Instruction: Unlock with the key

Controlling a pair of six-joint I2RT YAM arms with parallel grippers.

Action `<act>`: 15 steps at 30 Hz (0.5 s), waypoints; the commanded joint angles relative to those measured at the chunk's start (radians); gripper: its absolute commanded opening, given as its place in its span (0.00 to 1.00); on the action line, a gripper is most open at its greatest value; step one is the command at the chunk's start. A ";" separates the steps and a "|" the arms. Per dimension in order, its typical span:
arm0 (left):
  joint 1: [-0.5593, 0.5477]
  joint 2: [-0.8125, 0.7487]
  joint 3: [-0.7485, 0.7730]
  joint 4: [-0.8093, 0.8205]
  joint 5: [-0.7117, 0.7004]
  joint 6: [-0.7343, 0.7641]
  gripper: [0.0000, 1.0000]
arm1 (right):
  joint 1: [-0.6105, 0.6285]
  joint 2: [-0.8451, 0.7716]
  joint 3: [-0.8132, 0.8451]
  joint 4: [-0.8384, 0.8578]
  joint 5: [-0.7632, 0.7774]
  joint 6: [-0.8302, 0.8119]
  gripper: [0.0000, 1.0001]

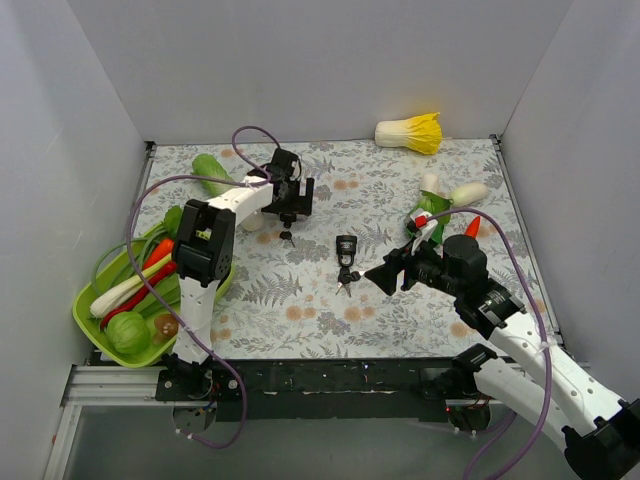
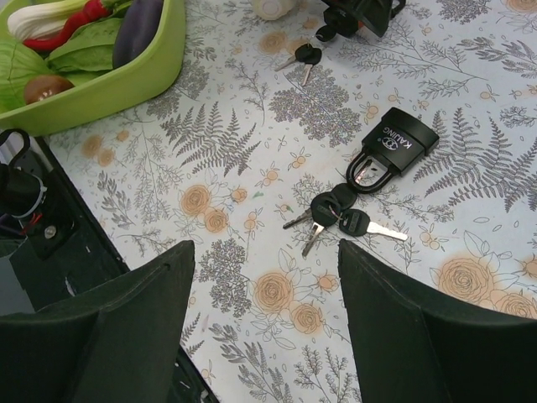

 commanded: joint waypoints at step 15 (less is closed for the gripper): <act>0.005 -0.719 -0.512 0.436 0.195 -0.094 0.98 | 0.014 0.076 0.144 -0.164 0.242 0.028 0.73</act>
